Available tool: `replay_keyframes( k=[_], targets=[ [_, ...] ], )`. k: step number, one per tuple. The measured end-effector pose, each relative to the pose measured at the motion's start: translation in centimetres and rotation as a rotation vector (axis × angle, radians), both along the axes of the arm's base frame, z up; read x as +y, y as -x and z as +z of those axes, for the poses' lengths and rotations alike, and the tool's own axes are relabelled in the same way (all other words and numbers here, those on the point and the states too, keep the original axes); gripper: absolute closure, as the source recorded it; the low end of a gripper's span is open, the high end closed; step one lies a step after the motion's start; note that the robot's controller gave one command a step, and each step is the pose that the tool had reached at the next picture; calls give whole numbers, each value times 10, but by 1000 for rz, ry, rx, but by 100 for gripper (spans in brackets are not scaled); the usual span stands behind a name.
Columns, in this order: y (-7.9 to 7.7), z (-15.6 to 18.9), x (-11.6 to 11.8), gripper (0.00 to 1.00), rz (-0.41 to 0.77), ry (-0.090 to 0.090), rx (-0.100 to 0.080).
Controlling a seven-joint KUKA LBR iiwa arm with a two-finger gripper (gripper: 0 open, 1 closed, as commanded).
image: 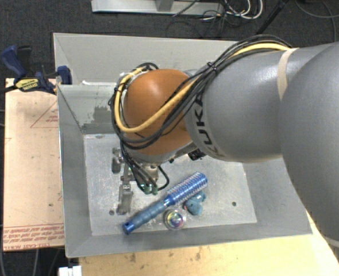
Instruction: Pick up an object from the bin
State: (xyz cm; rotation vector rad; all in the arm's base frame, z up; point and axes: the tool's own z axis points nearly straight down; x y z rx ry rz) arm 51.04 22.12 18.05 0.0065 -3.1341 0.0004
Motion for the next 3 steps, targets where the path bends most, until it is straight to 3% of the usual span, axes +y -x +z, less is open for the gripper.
replay_keyframes(
  k=[1,2,3],
  targets=[
    [25,-53,-79,0,95,3,0],
    [22,-109,-102,0,245,-4,-21],
    [25,-110,-102,100,247,-3,-10]
  ],
)
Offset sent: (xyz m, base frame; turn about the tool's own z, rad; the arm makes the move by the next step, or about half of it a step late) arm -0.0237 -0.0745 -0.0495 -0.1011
